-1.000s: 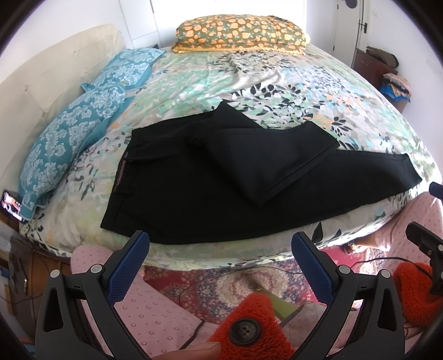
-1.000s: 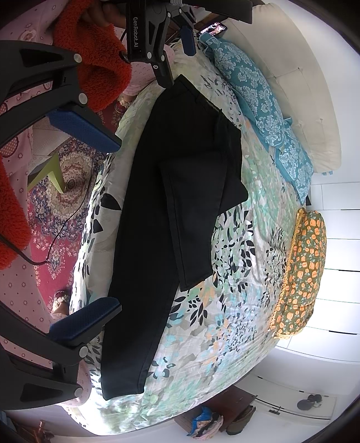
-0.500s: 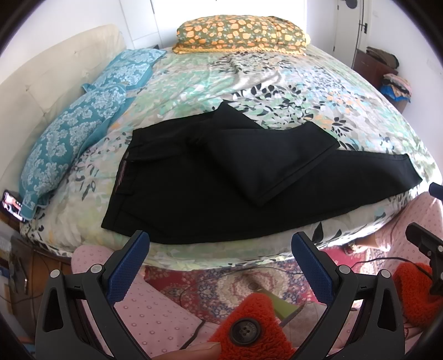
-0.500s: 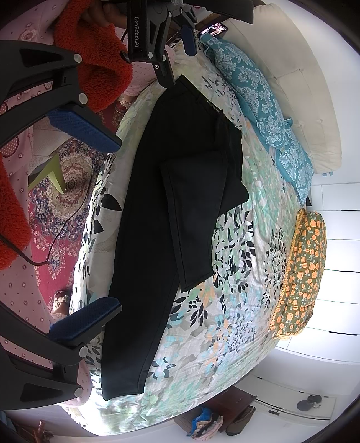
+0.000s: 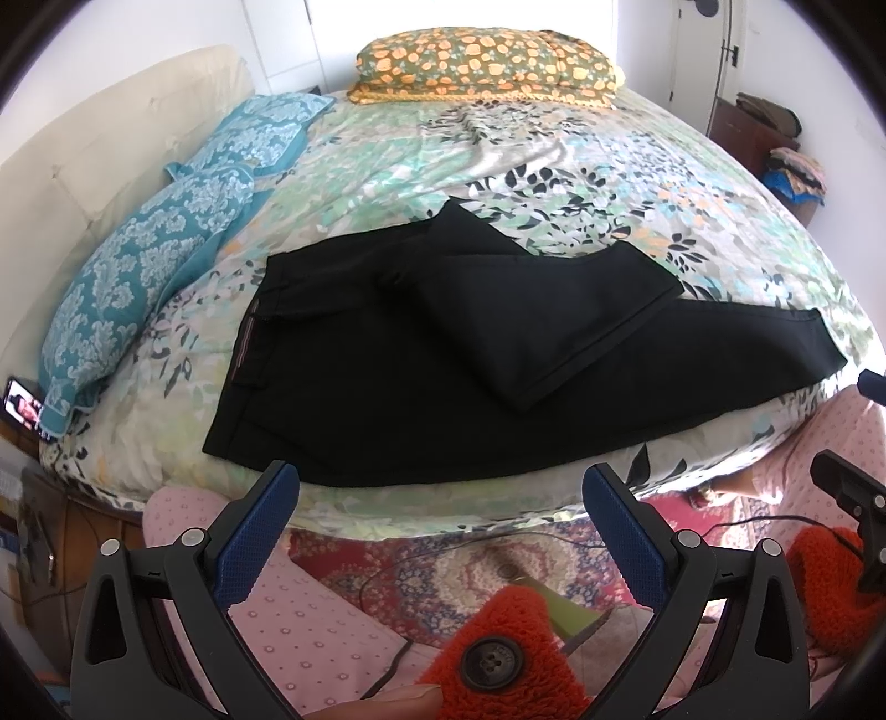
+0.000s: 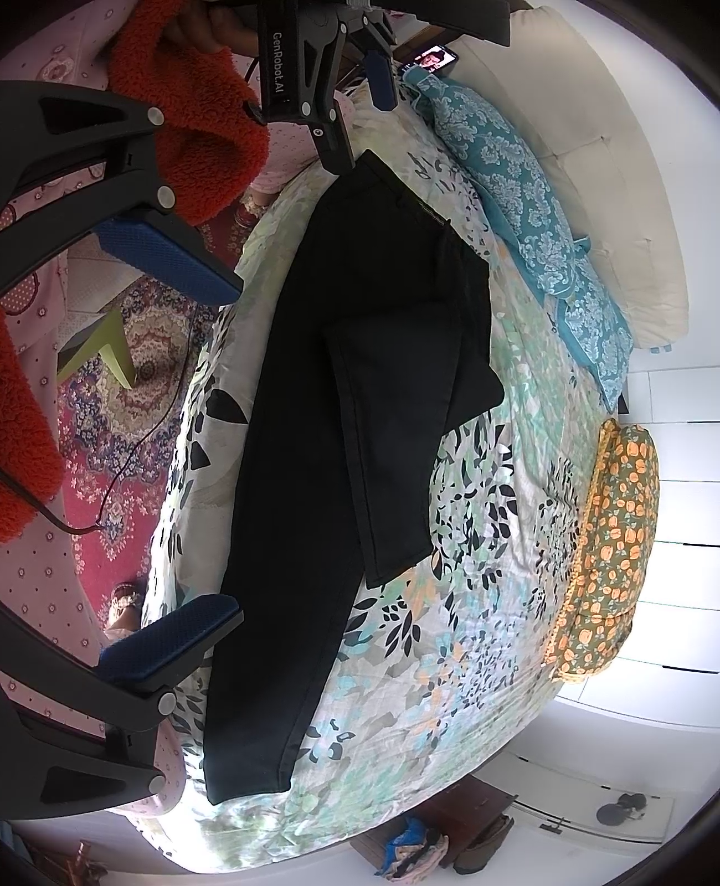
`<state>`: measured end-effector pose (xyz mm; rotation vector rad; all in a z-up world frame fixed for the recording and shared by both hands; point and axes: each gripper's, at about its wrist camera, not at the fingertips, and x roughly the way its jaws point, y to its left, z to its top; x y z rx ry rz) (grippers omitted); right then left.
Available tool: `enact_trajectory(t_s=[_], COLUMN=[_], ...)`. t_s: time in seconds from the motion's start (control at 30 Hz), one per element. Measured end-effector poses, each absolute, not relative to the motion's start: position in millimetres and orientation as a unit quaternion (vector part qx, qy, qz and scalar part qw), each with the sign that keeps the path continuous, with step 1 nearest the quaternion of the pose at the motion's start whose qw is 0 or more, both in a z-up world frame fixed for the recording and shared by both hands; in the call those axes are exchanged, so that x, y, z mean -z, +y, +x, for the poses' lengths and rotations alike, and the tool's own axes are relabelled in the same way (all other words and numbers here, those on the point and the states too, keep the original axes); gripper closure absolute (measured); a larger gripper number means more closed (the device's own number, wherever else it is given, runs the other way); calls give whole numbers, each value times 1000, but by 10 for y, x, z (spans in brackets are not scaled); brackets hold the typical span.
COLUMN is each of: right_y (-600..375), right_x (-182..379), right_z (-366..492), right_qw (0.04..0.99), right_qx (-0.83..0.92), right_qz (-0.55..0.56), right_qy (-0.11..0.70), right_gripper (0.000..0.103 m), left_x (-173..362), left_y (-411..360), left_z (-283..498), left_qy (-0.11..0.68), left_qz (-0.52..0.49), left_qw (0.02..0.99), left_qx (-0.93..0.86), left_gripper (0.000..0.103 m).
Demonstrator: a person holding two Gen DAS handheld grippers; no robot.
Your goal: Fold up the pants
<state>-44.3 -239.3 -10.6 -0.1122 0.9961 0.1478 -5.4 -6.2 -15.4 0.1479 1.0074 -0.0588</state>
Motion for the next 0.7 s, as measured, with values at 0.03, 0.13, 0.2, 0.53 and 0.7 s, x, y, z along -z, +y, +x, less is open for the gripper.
enact_trajectory(t_s=[0.03,0.13,0.2,0.53,0.7], right_y=[-2392,-2393,-2390,-2364,-2373], right_x=[105,106,105,107,107], right_z=[-438,-422,-415,-377,-370], right_qw=[874,872,872,868,867], right_qx=[-71,-72,-72,-75,-75], right_qz=[-53,-52,-51,-52,-51], right_qy=[478,481,482,488,489], right_gripper=[0,0,0,0,0], left_x=[160,179,183,206,208], left_y=[-58,-62,-60,-49,-46], left_z=[-50,-38,-37,-21,-21], left_qy=[483,484,484,486,486], left_qz=[71,71,71,69,68], left_qw=[873,872,872,871,871], left_qx=[28,28,28,24,24], left_gripper=[1,1,1,1,1])
